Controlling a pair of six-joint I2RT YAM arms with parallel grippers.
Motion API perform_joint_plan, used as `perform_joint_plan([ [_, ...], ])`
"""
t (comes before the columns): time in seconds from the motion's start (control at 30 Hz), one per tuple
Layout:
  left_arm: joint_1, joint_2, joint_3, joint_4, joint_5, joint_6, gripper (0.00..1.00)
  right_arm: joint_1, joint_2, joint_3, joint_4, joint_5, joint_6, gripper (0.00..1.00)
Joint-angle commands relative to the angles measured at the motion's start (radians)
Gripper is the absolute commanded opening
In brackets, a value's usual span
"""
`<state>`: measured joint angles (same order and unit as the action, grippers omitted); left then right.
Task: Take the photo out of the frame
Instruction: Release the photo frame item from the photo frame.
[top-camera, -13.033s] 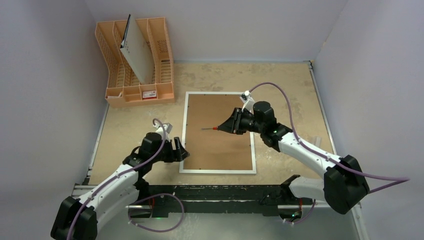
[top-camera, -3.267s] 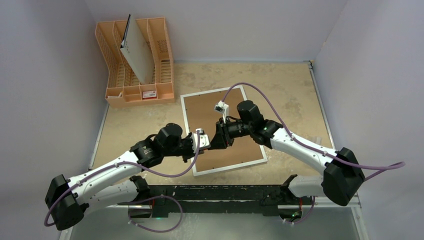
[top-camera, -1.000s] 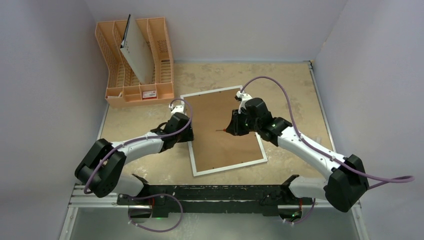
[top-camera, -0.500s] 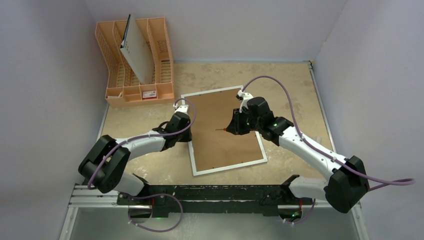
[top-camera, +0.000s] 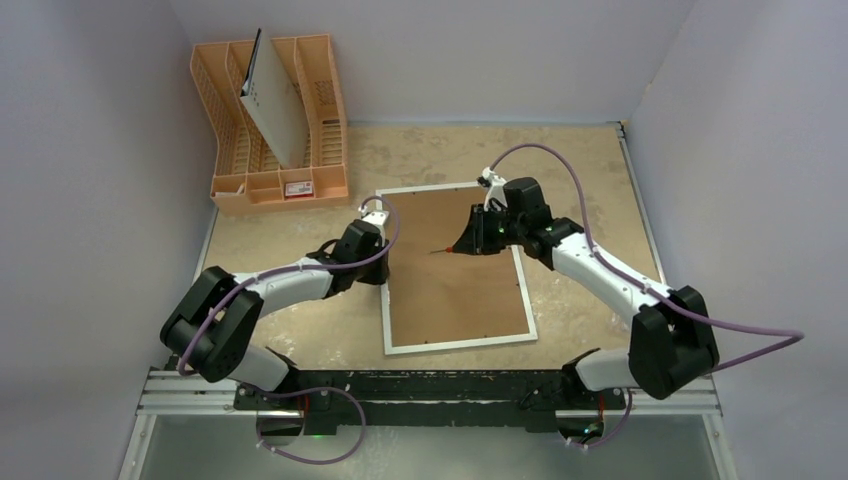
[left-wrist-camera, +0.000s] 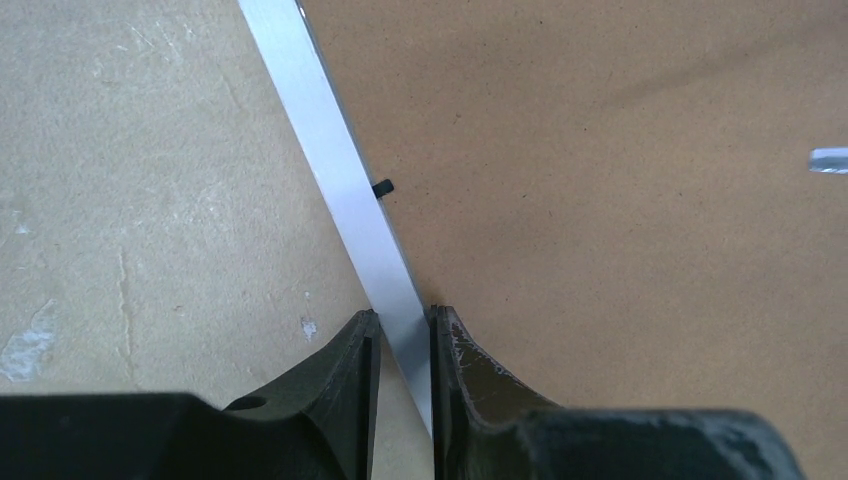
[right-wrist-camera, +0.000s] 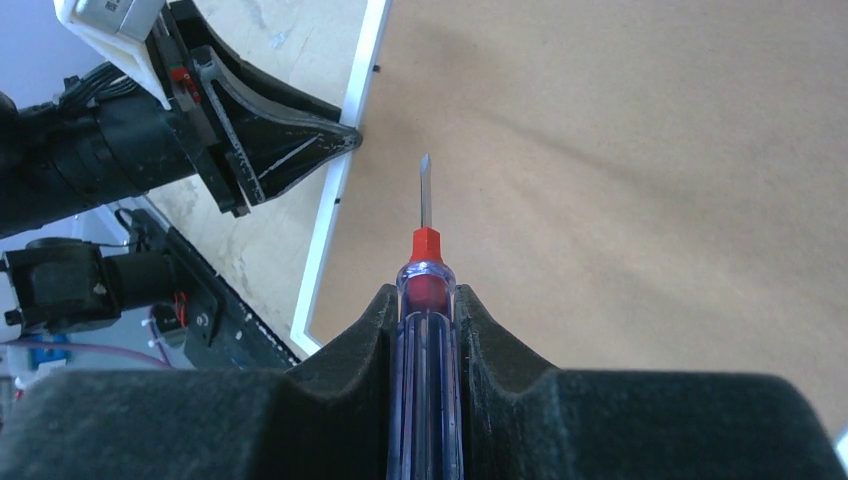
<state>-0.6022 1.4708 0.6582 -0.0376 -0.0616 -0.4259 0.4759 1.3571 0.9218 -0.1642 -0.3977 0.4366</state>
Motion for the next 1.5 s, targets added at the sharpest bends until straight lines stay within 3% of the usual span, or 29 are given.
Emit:
perform_joint_plan([
  [0.0, -0.006, -0.012, -0.019, -0.041, 0.112, 0.037, 0.06, -0.002, 0.024, 0.038, 0.061, -0.121, -0.028, 0.0],
  [0.33, -0.006, -0.05, -0.05, -0.038, 0.133, -0.008, 0.07, -0.002, 0.152, 0.07, 0.11, -0.228, -0.009, 0.0],
  [0.87, -0.006, -0.073, -0.082, -0.019, 0.129, -0.056, 0.23, -0.002, 0.341, 0.076, 0.339, -0.364, -0.017, 0.0],
  [1.1, -0.006, -0.086, -0.093, -0.013, 0.133, -0.084, 0.31, -0.002, 0.437, 0.104, 0.382, -0.419, -0.071, 0.0],
  [1.47, -0.007, -0.128, -0.121, -0.037, 0.126, -0.107, 0.33, -0.002, 0.502, 0.103, 0.347, -0.399, -0.225, 0.0],
])
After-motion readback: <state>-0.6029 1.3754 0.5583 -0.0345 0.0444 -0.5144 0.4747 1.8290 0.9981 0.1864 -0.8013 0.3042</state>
